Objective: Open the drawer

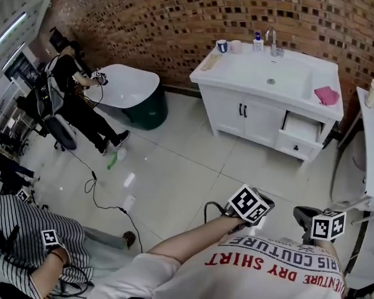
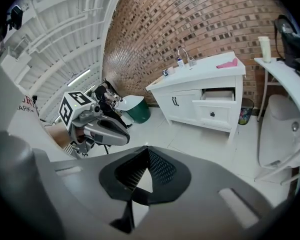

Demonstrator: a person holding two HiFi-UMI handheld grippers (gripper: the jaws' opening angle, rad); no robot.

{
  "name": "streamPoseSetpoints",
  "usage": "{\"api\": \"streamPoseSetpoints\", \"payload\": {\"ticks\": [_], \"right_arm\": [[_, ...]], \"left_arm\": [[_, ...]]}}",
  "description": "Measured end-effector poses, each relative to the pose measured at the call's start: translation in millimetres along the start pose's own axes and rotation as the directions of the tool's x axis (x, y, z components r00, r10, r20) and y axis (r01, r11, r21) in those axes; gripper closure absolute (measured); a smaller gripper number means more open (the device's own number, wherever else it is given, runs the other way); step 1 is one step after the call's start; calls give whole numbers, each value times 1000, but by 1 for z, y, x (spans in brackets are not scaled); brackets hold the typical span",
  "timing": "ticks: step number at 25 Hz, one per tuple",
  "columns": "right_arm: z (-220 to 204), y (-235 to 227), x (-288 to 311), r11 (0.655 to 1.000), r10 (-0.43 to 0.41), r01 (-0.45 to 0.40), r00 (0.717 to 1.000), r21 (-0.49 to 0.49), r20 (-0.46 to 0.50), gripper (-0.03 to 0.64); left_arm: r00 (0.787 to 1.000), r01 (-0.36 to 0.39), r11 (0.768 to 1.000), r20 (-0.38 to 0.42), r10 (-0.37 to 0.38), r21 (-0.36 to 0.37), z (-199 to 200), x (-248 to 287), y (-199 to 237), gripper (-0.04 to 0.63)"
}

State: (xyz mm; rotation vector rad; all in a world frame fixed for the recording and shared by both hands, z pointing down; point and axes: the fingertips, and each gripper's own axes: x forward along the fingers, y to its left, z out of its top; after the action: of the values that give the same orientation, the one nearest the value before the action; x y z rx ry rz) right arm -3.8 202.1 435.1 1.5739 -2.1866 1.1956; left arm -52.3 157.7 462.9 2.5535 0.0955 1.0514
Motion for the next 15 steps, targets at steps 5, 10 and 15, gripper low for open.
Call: {"api": "streamPoseSetpoints", "payload": {"ticks": [5, 10, 15], "right_arm": [[6, 24, 19, 999, 24, -25, 1000, 29, 20, 609], [11, 44, 32, 1000, 23, -23, 1000, 20, 20, 609], [8, 51, 48, 1000, 15, -15, 1000, 15, 5, 611]], "left_arm": [[1000, -11, 1000, 8, 11, -1, -7, -23, 10, 598], [1000, 1, 1000, -8, -1, -11, -21, -37, 16, 598], [1000, 10, 1000, 4, -10, -10, -27, -44, 21, 598]]}}
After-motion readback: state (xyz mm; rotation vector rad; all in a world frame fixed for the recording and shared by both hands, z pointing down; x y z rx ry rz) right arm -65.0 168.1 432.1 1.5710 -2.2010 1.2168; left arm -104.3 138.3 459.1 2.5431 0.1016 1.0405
